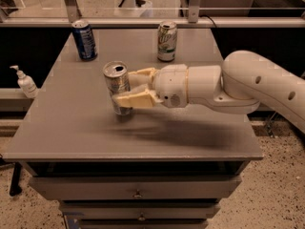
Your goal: Move redbull can near 7up can
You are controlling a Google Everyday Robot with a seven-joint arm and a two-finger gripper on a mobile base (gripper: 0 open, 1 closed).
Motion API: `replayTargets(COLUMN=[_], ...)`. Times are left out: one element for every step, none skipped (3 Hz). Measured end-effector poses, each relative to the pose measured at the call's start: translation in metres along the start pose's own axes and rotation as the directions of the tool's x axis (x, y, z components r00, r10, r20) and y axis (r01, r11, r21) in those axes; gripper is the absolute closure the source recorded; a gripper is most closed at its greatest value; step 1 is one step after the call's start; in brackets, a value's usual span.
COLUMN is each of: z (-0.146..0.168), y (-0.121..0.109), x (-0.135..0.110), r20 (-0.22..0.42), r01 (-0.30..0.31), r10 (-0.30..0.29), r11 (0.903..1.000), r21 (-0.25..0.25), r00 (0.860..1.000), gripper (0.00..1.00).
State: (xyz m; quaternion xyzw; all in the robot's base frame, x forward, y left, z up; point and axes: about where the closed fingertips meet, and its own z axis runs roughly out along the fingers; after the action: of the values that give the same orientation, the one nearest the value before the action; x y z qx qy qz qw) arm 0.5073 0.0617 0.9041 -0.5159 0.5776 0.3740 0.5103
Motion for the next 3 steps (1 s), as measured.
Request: replayTargets(z=[-0.051,-0.051,-0.067], y=[-0.047,-0.047,-0.051], x=[-0.008,-0.008,-0.007], r20=[-0.041,-0.041,-0.041], r01=[0.065,0.065,0.078], r10=[-0.061,-0.061,-0.073], r11=[0.9931,0.9931,0.9889], r21=[0.098,0.097,0.127], r00=[0.997,0.997,0.996], gripper=[1.00,1.00,1.00])
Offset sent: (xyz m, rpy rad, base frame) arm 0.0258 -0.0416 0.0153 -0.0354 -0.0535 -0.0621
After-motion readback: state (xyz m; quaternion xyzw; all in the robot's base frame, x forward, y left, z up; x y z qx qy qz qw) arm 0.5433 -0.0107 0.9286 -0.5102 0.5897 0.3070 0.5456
